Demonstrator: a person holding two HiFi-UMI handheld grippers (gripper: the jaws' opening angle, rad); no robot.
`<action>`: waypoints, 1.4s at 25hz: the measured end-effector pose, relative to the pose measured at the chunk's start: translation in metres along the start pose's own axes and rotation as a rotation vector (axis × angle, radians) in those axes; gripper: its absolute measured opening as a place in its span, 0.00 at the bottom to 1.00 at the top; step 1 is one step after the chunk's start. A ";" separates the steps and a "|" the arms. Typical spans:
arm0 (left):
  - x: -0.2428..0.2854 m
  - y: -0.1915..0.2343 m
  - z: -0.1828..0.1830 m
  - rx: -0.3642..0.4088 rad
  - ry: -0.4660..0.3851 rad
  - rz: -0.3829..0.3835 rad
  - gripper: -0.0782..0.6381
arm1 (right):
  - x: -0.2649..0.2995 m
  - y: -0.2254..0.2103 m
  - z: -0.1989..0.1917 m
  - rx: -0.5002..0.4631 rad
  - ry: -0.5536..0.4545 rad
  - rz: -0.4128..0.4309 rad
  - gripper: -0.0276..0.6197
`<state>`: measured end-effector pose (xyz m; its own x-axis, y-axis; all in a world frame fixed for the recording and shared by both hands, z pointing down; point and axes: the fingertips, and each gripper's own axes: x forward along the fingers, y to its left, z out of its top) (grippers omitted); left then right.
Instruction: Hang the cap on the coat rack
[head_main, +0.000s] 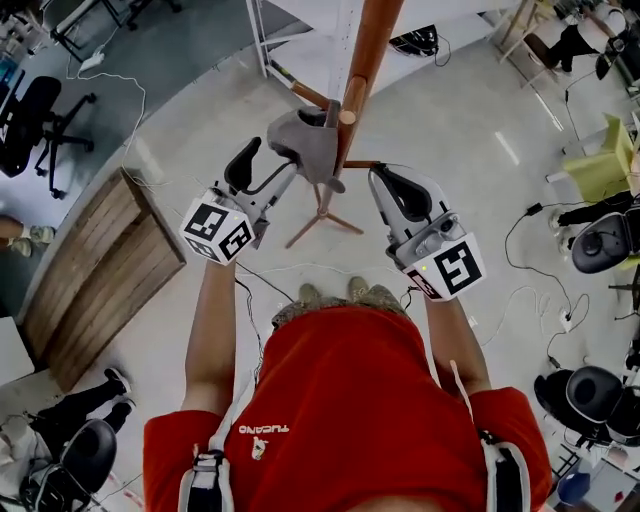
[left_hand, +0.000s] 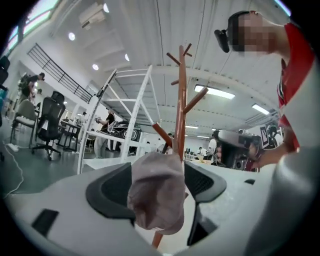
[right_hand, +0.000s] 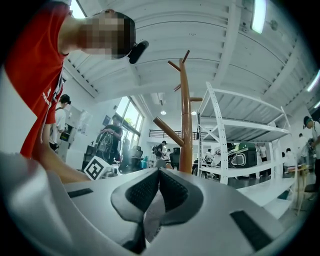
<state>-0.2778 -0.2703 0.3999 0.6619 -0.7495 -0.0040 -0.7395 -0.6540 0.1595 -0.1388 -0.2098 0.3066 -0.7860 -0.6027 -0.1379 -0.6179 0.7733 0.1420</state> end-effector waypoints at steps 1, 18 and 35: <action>-0.005 -0.007 0.007 0.007 -0.024 0.012 0.56 | 0.000 0.001 0.001 0.004 -0.008 0.005 0.08; -0.018 -0.127 0.088 0.173 -0.187 0.122 0.12 | 0.005 0.006 0.031 0.117 -0.152 0.193 0.08; -0.006 -0.148 0.089 0.166 -0.184 0.162 0.12 | -0.011 0.005 0.027 0.129 -0.165 0.271 0.08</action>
<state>-0.1830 -0.1779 0.2881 0.5112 -0.8418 -0.1733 -0.8539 -0.5203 0.0087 -0.1328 -0.1940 0.2821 -0.9007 -0.3399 -0.2707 -0.3710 0.9259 0.0718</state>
